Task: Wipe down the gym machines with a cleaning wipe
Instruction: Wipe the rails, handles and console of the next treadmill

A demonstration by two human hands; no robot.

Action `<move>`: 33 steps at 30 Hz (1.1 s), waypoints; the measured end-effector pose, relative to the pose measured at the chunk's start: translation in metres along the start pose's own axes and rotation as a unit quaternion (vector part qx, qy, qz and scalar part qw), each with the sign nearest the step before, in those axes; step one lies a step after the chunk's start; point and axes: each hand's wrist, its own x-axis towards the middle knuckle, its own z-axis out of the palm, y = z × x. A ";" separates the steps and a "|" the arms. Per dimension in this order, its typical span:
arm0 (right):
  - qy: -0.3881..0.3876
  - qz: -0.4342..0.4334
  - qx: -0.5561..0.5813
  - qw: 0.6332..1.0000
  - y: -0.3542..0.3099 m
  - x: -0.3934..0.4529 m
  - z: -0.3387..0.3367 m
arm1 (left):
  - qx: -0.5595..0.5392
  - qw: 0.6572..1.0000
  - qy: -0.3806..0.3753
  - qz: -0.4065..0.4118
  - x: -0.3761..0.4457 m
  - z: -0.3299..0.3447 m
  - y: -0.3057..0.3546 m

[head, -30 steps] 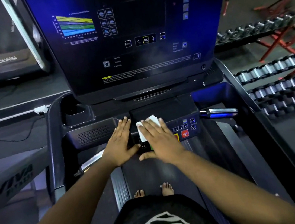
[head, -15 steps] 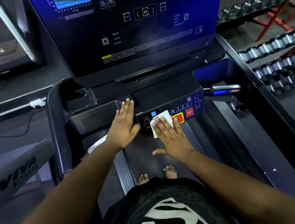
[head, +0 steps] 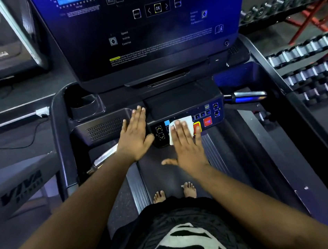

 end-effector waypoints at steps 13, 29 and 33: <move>-0.007 0.076 0.058 0.995 0.068 0.011 -0.012 | 0.029 0.999 0.012 -0.034 0.000 0.004 0.006; -0.040 0.025 0.056 0.997 0.071 -0.004 -0.002 | 0.048 0.997 0.042 -0.047 -0.001 0.008 0.012; -0.002 -0.086 0.029 0.996 0.055 0.004 -0.004 | 0.062 0.996 0.046 -0.039 -0.002 0.006 0.018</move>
